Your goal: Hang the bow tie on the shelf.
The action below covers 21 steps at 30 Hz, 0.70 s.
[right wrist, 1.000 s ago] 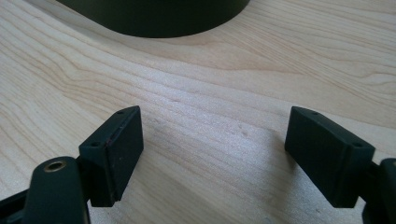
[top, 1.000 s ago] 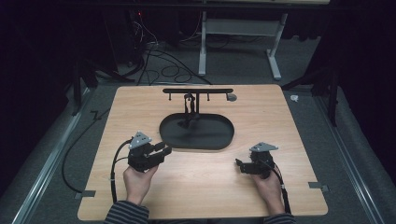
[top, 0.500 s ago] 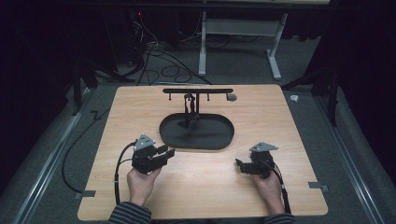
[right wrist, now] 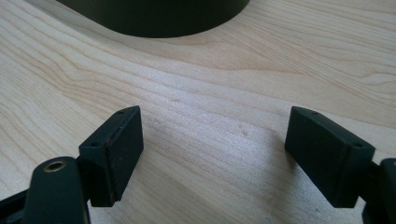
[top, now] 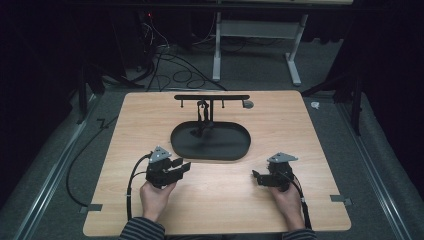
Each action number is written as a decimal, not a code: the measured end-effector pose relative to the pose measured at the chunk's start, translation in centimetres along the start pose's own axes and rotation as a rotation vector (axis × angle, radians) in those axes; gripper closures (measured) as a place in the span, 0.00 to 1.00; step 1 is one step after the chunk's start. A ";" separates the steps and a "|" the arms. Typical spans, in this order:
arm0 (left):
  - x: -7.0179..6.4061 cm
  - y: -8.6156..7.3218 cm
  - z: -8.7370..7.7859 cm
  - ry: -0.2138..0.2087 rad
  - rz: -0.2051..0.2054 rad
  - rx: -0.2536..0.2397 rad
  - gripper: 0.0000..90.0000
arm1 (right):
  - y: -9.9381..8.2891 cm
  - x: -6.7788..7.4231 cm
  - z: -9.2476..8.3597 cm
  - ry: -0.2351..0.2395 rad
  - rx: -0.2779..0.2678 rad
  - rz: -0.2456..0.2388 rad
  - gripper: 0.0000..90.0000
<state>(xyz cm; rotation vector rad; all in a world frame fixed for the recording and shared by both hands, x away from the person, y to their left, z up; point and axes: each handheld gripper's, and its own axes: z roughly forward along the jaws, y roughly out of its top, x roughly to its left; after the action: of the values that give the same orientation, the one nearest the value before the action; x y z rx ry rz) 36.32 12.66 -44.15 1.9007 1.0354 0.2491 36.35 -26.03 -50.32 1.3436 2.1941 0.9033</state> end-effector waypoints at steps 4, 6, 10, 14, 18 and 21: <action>0.2 -0.3 0.3 0.002 -0.013 0.005 0.67 | 0.0 0.0 0.0 0.000 0.000 0.000 0.23; 0.3 -0.4 0.5 0.004 -0.014 0.016 0.67 | 0.0 0.0 0.0 0.000 0.000 0.000 0.23; 0.3 -0.5 0.9 0.020 0.000 0.025 0.67 | 0.0 0.0 0.0 0.000 0.000 0.000 0.23; 0.4 -0.5 1.4 0.024 -0.004 0.032 0.67 | 0.0 0.0 0.0 -0.001 0.000 0.000 0.23; 0.6 -0.6 2.0 0.027 -0.001 0.048 0.66 | 0.0 0.0 0.0 0.000 0.000 0.000 0.23; 0.6 -0.7 2.3 0.043 0.004 0.057 0.66 | 0.0 0.0 0.0 0.000 0.000 0.000 0.23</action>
<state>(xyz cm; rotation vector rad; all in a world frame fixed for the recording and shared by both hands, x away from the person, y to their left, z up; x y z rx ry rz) 37.60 11.85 -46.10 1.9563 1.0780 0.2665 36.35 -26.03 -50.32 1.3437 2.1939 0.9035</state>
